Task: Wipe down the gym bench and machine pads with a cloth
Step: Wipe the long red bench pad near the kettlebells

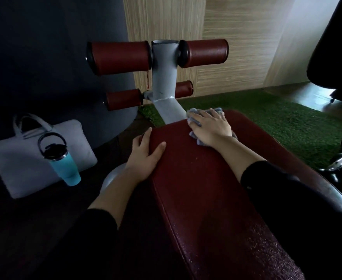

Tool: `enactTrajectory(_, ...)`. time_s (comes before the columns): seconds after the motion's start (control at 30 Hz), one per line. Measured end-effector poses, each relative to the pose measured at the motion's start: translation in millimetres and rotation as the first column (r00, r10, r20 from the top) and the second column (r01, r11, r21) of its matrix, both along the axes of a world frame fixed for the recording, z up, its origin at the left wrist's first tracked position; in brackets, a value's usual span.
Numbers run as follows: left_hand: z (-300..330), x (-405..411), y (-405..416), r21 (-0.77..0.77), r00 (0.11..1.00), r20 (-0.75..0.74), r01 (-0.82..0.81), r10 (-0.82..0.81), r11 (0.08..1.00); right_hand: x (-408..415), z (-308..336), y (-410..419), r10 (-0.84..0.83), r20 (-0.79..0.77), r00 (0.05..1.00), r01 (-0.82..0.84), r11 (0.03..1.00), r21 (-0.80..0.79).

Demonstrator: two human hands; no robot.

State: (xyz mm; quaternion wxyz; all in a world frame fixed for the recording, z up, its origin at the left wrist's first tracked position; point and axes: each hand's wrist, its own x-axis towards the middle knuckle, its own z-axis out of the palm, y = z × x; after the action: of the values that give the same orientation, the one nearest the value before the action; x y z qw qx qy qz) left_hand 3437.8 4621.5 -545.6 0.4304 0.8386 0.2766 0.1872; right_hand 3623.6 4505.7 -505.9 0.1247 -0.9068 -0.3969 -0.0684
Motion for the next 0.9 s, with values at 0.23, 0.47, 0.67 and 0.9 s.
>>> enactTrajectory(0.23, -3.3, 1.1, 4.1, 0.042, 1.0, 0.005, 0.022, -0.022, 0.999, -73.4, -11.3, -27.4, 0.364, -0.023, 0.931, -0.364, 0.931, 0.013)
enactTrajectory(0.47, -6.7, 1.2, 5.5, -0.006, 0.999, 0.028, 0.027, -0.026, 1.0, -5.3, -2.0, -50.9, 0.214, 0.002, 0.977, -0.214, 0.977, -0.002)
enactTrajectory(0.67, -7.6, 2.1, 5.7, 0.015, 0.999, 0.024, 0.023, -0.023, 1.0, -29.8, -7.0, 29.7, 0.193, 0.019, 0.981, -0.193, 0.981, 0.013)
enactTrajectory(0.9, -10.5, 2.1, 7.0, -0.006, 0.999, 0.039, 0.035, -0.035, 0.999, -48.9, -10.4, -63.9, 0.421, -0.058, 0.905, -0.424, 0.904, -0.059)
